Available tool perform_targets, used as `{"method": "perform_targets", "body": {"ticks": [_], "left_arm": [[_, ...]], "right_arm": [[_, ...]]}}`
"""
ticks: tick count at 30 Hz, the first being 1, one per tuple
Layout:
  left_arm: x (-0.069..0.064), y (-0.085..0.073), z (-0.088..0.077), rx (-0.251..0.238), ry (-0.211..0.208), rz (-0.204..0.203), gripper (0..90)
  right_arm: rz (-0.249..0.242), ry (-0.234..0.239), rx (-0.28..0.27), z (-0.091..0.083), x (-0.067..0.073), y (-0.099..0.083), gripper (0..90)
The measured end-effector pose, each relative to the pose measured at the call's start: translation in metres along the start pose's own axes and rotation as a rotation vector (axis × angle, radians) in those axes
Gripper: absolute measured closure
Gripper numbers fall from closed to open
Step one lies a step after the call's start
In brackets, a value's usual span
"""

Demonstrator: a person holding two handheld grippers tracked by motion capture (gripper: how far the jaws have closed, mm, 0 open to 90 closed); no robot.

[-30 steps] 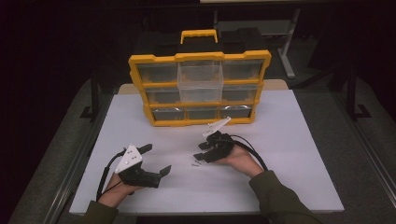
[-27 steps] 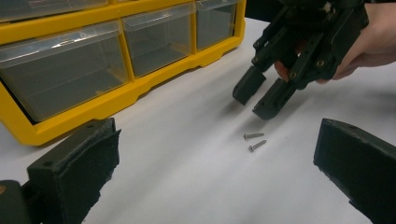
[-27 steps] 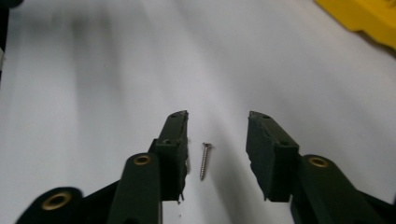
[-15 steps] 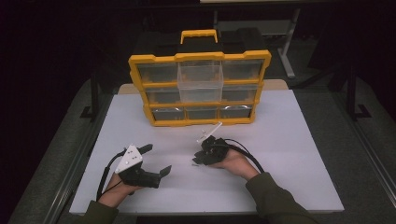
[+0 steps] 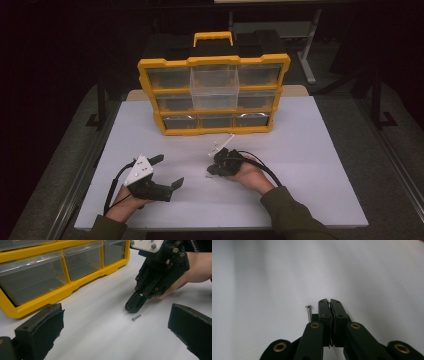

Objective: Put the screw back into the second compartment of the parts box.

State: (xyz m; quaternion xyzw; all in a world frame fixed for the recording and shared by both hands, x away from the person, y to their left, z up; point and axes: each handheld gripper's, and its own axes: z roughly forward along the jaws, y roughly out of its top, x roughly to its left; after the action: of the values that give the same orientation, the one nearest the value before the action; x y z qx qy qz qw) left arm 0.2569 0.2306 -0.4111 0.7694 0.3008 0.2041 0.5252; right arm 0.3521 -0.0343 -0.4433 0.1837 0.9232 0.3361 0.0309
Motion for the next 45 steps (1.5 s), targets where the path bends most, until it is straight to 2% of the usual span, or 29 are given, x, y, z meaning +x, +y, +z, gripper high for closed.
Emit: {"method": "perform_targets", "body": {"ticks": [5, 9, 10, 13, 17, 19, 23, 27, 30, 37, 40, 41, 43, 45], "left_arm": [[0.0, 0.0, -0.001, -0.001, -0.002, 0.001, 0.0], [0.001, 0.0, -0.001, -0.007, -0.005, -0.004, 0.0], [0.001, 0.0, -0.001, -0.008, -0.005, -0.002, 0.0], [0.001, 0.0, -0.001, -0.008, -0.006, -0.006, 0.0], [0.001, 0.0, -0.001, -0.004, -0.006, 0.001, 0.0], [0.0, 0.001, -0.001, -0.007, -0.008, -0.002, 0.0], [0.001, 0.001, -0.001, -0.002, -0.009, 0.003, 0.0], [0.0, 0.0, -0.001, -0.003, -0.01, 0.004, 0.0], [0.0, 0.001, -0.001, 0.0, -0.011, 0.01, 0.0], [0.0, 0.001, -0.001, 0.0, -0.012, 0.012, 0.0], [0.0, 0.001, -0.001, -0.001, -0.012, 0.011, 0.0], [0.0, 0.001, -0.001, -0.001, -0.012, 0.011, 0.0], [0.0, 0.001, -0.001, 0.0, -0.013, 0.011, 0.0], [0.0, 0.001, 0.0, 0.0, -0.012, 0.01, 0.0]], "right_arm": [[-0.009, 0.001, -0.004, 0.0, -0.001, 0.0, 87.5], [0.026, 0.014, 0.002, -0.001, -0.001, 0.0, 87.4], [0.013, 0.019, -0.005, -0.001, -0.003, -0.001, 87.4], [0.024, 0.031, -0.008, -0.002, -0.004, -0.001, 87.5], [0.009, 0.039, -0.011, -0.005, -0.004, 0.0, 87.4], [0.025, 0.049, -0.007, -0.009, -0.003, 0.001, 87.4], [0.023, 0.056, -0.022, -0.019, -0.004, 0.002, 87.4], [0.0, 0.055, -0.037, -0.028, -0.009, 0.002, 87.4], [0.042, 0.059, -0.025, -0.038, -0.009, 0.002, 87.4], [0.042, 0.063, -0.054, -0.056, -0.015, 0.003, 87.4], [0.049, 0.064, -0.064, -0.063, -0.018, 0.003, 87.4], [0.065, 0.071, -0.068, -0.066, -0.017, 0.003, 87.4], [0.044, 0.066, -0.078, -0.07, -0.02, 0.003, 87.4], [0.056, 0.067, -0.076, -0.073, -0.021, 0.004, 87.4]]}}
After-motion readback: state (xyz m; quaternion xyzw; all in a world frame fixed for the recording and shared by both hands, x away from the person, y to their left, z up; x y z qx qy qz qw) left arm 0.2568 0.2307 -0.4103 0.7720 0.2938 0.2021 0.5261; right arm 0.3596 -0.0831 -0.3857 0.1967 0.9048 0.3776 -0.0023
